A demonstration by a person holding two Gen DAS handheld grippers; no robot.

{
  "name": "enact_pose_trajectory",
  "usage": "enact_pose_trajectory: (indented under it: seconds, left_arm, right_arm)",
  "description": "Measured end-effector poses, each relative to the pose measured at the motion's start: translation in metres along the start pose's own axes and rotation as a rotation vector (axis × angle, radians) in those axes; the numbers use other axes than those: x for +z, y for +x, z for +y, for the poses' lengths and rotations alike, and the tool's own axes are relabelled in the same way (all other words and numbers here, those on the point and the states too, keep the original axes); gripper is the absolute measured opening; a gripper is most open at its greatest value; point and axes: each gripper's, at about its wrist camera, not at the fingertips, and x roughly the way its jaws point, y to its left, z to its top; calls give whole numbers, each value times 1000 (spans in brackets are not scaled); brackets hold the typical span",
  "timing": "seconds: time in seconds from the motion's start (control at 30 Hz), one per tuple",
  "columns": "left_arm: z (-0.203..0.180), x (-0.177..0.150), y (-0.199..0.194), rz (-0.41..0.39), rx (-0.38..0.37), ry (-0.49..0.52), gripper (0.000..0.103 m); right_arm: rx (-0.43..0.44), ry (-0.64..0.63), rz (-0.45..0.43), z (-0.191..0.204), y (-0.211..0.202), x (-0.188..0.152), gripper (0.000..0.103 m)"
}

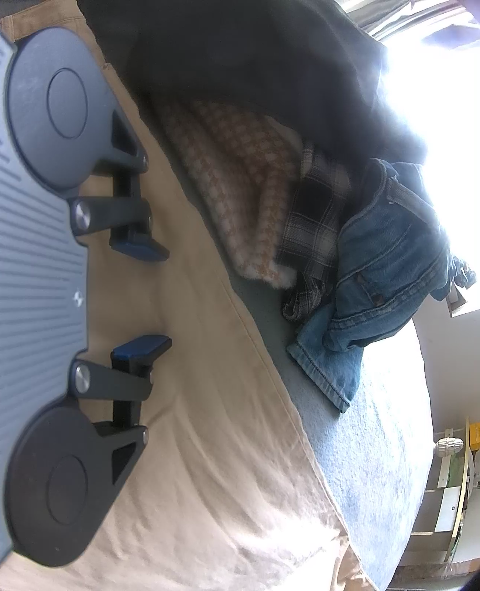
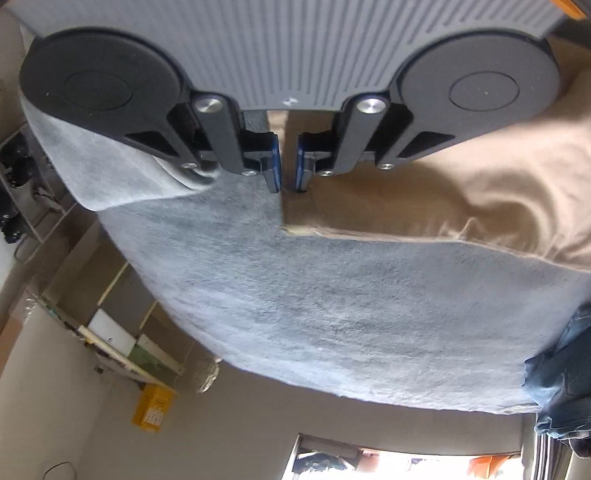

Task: Fold clothes
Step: 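Grasp the trouser hem with the right tool and fold it over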

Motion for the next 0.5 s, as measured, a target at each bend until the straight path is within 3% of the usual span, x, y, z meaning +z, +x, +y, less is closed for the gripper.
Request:
enact_pose_trajectory:
  seconds: [0.17, 0.23, 0.33, 0.5]
  left_arm:
    - [2, 0, 0, -1, -4, -6, 46]
    - [3, -1, 0, -3, -8, -8, 46]
    - [4, -2, 0, -10, -15, -10, 46]
    - [5, -3, 0, -19, -18, -13, 47]
  right_arm:
    - [-24, 112, 96, -6, 35, 7, 8]
    - [-24, 215, 98, -16, 34, 6, 9]
    - [45, 434, 65, -38, 9, -4, 9]
    - [167, 748, 131, -61, -24, -41, 12]
